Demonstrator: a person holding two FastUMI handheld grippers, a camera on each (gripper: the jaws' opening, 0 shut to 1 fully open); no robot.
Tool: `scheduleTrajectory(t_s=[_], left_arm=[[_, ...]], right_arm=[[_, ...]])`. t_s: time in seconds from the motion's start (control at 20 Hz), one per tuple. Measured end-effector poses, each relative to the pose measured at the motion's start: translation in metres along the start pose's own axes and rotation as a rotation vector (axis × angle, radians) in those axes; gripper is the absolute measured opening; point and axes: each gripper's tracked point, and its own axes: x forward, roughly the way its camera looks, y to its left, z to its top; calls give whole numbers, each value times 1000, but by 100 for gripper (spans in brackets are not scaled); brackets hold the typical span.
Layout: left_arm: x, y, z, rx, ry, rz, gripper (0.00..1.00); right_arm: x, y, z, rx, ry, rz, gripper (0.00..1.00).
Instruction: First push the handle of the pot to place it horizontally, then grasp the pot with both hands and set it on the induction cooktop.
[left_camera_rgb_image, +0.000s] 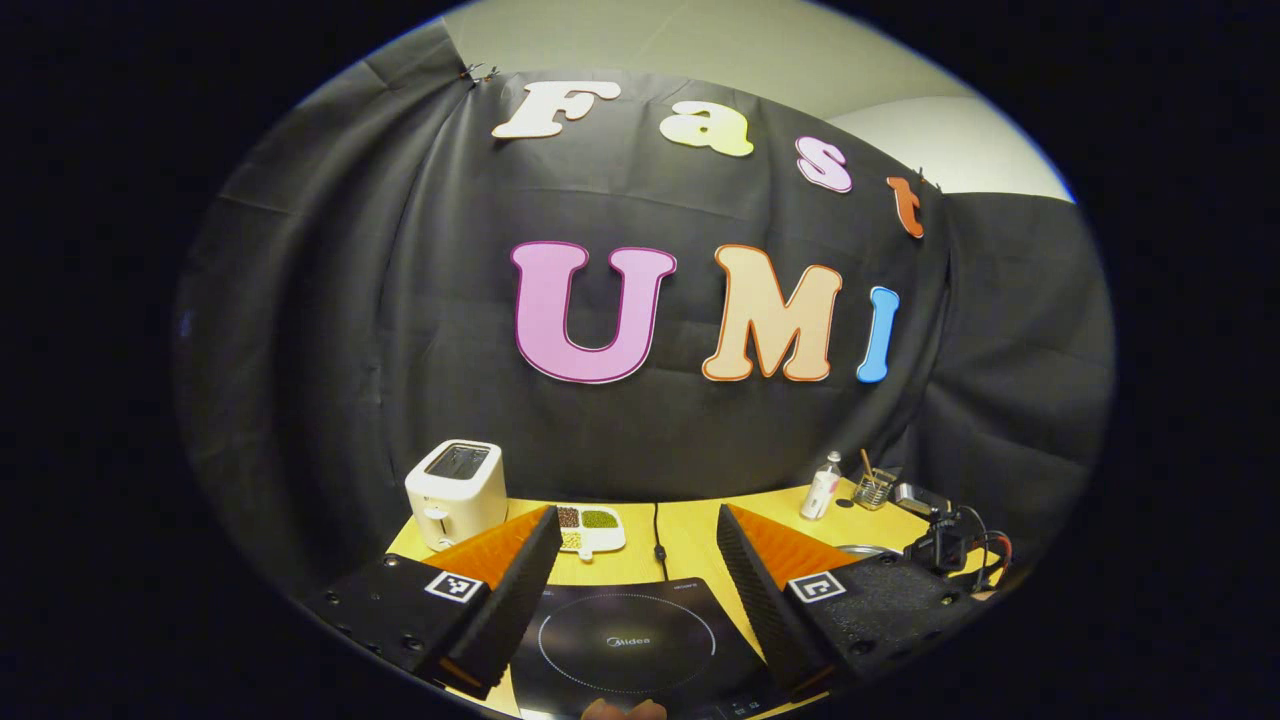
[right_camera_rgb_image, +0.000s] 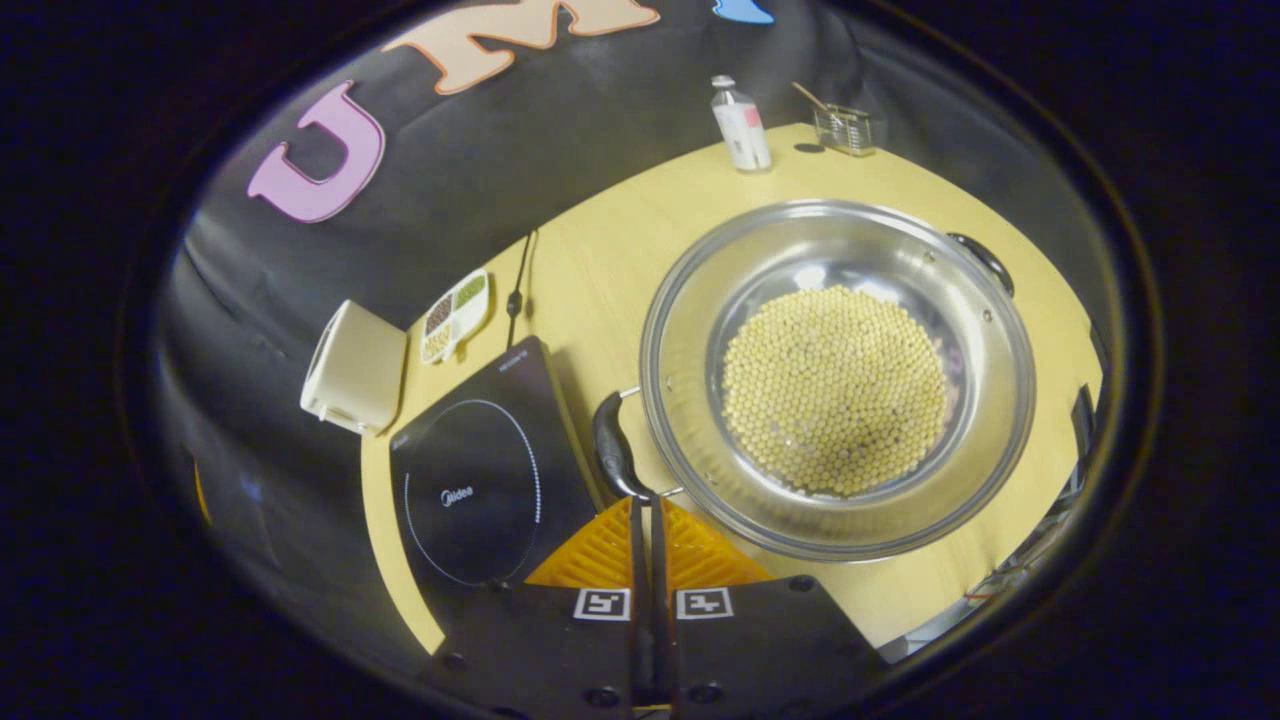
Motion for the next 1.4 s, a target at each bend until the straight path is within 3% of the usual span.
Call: scheduleTrajectory(t_s=[0.15, 0.45, 0.5, 0.55, 0.8, 1.1, 1.25, 1.4], left_arm=[[4, -15, -5, -13, 23, -29, 95], [16, -51, -27, 2, 96, -30, 95], [19, -59, -30, 7, 110, -24, 95], [22, -69, -36, 10, 130, -18, 95], [31, -120, -59, 31, 203, -5, 95], [50, -158, -120, 39, 355, 1, 95], [56, -173, -145, 42, 416, 16, 95], [59, -190, -165, 3, 462, -1, 95]], right_arm=[[-15, -11, 22, -19, -59, 25, 2], [-32, -48, 68, -208, -178, 41, 0], [-32, -53, 74, -237, -188, 47, 12], [-32, -60, 81, -268, -196, 51, 0], [-37, -97, 121, -381, -263, 72, 0], [-22, -151, 155, -476, -288, 80, 5], [-17, -180, 171, -501, -306, 48, 14], [-9, -198, 179, -494, -293, 39, 40]])
